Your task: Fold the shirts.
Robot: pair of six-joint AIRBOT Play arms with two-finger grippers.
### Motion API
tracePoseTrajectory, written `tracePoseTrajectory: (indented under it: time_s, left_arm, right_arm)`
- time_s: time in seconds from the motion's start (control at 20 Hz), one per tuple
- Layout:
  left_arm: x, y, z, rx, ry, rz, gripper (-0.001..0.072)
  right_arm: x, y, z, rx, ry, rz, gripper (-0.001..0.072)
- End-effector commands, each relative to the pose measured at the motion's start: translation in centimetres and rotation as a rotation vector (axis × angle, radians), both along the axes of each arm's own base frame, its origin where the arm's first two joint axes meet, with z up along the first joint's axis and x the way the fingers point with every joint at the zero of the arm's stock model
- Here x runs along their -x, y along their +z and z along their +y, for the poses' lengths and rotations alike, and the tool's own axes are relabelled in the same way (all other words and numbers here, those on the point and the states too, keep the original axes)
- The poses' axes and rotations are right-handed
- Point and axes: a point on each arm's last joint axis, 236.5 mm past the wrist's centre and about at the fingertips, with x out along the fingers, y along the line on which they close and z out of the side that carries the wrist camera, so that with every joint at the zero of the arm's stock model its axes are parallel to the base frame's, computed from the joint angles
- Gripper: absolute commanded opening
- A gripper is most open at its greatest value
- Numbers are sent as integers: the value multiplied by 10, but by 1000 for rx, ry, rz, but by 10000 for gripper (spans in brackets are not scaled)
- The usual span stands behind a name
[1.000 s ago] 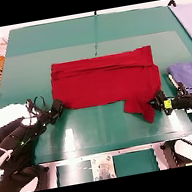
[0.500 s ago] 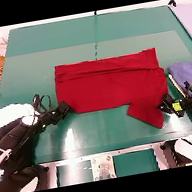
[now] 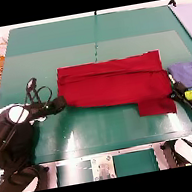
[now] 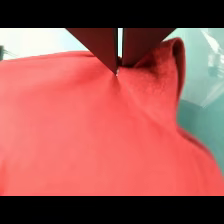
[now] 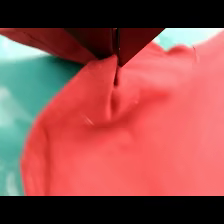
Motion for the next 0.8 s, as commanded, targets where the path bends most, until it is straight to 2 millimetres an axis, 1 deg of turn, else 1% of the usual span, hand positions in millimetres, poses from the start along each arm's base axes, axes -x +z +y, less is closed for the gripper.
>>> tracePoseTrajectory:
  time_s: [0.0, 0.05, 0.15, 0.25, 0.3, 0.4, 0.45, 0.55, 0.7, 0.75]
  left_arm:
    - [-19, 17, 11, -80, -1, -45, 22]
    - [-30, 15, 9, -83, 3, -48, 22]
    - [-57, 11, 3, -101, -9, -58, 22]
    - [-95, 13, -2, -127, -9, -92, 23]
    - [-116, 14, -1, -149, -9, -108, 22]
    - [-153, 11, 5, -153, 22, -102, 23]
    - [-168, 5, 10, -156, 36, -91, 23]
    - [-193, -12, 15, -168, 40, -76, 23]
    - [-224, -48, 7, -169, 31, -58, 25]
    - [-234, -56, 5, -160, 42, -61, 26]
  right_arm:
    - [-43, 42, 2, 2, -9, -163, 25]
    - [-61, 50, 4, 7, -9, -214, 25]
    - [-95, 56, 6, 20, 8, -268, 25]
    - [-133, 56, 4, 22, 16, -297, 25]
    - [-151, 54, 0, 21, 17, -301, 25]
    - [-189, 43, -8, 6, 23, -292, 25]
    - [-206, 36, -12, 3, 37, -293, 26]
    - [-244, 21, -12, -28, 71, -311, 25]
    - [-292, -9, -8, -85, 101, -338, 26]
    - [-304, -17, -8, -100, 103, -343, 55]
